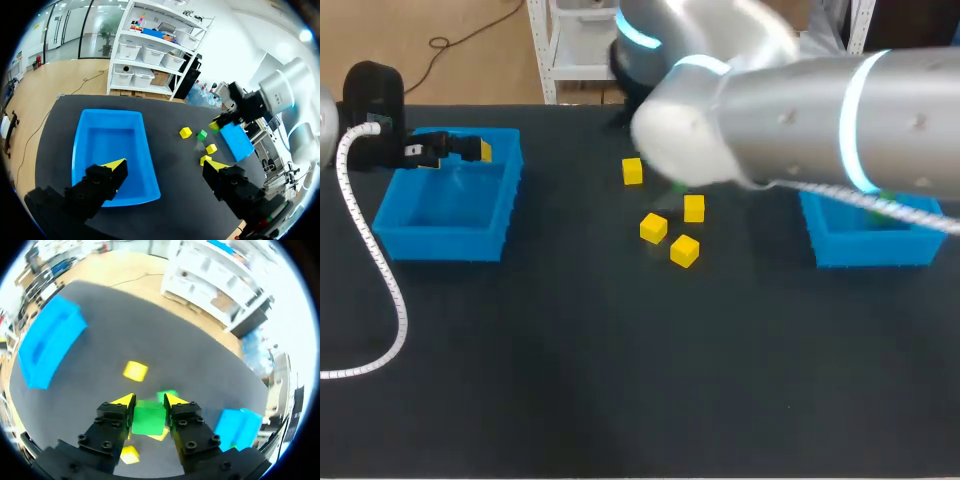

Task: Put the green cubes in the right bin and the yellow cubes in the left bin.

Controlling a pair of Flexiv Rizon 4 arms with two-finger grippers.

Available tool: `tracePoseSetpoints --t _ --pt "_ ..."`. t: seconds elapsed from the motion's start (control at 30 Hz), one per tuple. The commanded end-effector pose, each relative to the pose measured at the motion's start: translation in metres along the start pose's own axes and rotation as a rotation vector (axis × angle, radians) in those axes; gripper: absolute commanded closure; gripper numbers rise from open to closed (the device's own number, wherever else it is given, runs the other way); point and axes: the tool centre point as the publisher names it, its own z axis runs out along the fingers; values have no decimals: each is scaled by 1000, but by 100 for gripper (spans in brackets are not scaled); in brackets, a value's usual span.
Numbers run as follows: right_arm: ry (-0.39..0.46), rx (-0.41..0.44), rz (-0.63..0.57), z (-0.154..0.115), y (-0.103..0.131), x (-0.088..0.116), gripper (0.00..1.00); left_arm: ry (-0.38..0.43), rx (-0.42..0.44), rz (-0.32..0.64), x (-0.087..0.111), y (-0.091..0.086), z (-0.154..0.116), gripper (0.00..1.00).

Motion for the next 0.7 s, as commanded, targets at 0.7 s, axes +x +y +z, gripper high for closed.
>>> tracePoseSetpoints --t 0.7 --pt "-112 118 465 -22 -214 182 99 -7 13 2 1 2 0 0"
